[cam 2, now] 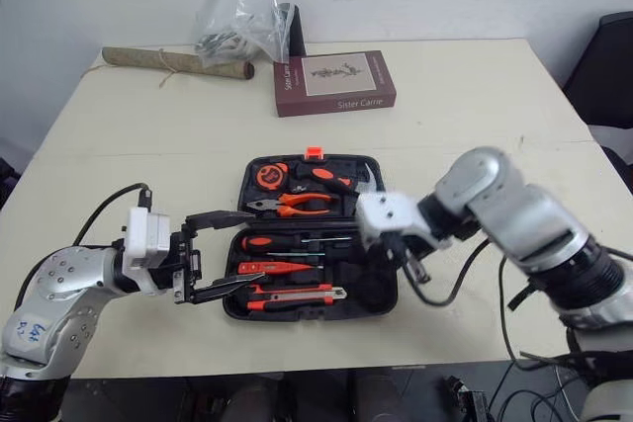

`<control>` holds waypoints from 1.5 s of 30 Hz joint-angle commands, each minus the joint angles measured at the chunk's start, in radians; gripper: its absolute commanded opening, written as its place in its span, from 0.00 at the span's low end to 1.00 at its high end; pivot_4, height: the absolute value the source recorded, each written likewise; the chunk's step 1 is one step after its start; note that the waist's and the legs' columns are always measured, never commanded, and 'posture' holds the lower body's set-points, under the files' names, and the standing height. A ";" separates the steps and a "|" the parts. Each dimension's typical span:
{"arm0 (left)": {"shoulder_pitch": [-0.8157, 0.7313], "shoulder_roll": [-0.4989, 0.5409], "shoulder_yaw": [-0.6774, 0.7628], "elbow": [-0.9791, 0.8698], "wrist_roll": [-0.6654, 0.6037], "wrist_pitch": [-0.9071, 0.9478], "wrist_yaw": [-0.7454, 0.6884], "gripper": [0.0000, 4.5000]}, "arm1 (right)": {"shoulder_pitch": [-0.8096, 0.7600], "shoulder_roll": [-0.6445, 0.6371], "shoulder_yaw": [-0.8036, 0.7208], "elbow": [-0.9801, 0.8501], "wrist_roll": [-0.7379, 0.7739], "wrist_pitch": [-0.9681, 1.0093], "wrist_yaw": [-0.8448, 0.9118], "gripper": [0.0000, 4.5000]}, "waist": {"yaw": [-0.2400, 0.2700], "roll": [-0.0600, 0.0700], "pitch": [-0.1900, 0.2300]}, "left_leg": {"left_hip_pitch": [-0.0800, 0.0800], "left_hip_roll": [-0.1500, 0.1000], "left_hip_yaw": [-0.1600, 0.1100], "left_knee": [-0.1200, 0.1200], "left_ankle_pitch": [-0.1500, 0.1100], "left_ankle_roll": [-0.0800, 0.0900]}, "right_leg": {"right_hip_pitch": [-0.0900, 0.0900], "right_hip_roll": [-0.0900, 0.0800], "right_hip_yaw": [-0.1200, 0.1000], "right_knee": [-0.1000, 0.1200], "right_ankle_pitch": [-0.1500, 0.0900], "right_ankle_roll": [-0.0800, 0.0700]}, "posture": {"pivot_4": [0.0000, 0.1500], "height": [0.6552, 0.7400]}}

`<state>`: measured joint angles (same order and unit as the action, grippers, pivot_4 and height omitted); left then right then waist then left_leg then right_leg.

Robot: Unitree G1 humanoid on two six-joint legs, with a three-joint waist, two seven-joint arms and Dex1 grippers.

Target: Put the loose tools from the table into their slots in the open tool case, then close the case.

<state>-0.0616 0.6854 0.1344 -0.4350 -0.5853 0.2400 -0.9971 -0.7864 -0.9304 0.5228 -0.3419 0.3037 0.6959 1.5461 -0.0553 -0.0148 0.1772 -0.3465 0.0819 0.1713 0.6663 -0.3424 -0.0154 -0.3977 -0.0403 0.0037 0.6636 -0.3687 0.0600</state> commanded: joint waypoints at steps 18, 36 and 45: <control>0.061 0.024 0.003 -0.074 -0.004 0.001 -0.017 1.00 | -0.049 -0.040 0.123 0.001 -0.171 -0.041 0.049 0.00 | -0.004 0.000 0.000 | 0.002 0.000 0.000 0.000 0.000 0.000 | 0.001 0.000 0.000 0.000 0.000 0.000 | 1.00 1.00; 0.072 0.013 -0.004 -0.080 0.001 -0.002 -0.004 1.00 | -0.064 -0.040 0.167 0.037 -0.172 -0.017 0.056 0.00 | -0.005 0.000 0.000 | 0.001 0.000 0.000 0.000 0.000 0.000 | 0.000 0.000 0.000 0.000 0.000 0.000 | 1.00 1.00; 0.078 0.016 -0.001 -0.077 0.003 -0.007 -0.006 1.00 | -0.080 -0.031 0.191 0.084 -0.207 -0.028 0.066 0.00 | -0.004 -0.001 0.000 | 0.002 0.000 0.000 0.001 0.000 0.000 | 0.001 0.000 0.000 0.000 0.000 0.000 | 1.00 1.00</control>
<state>0.0100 0.6999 0.1308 -0.4937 -0.5836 0.2485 -0.9997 -0.8549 -0.9592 0.7005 -0.2669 0.1245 0.6627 1.5593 -0.0597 -0.0155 0.1768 -0.3448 0.0820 0.1713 0.6671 -0.3424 -0.0153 -0.3961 -0.0404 0.0034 0.6641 -0.3688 0.0597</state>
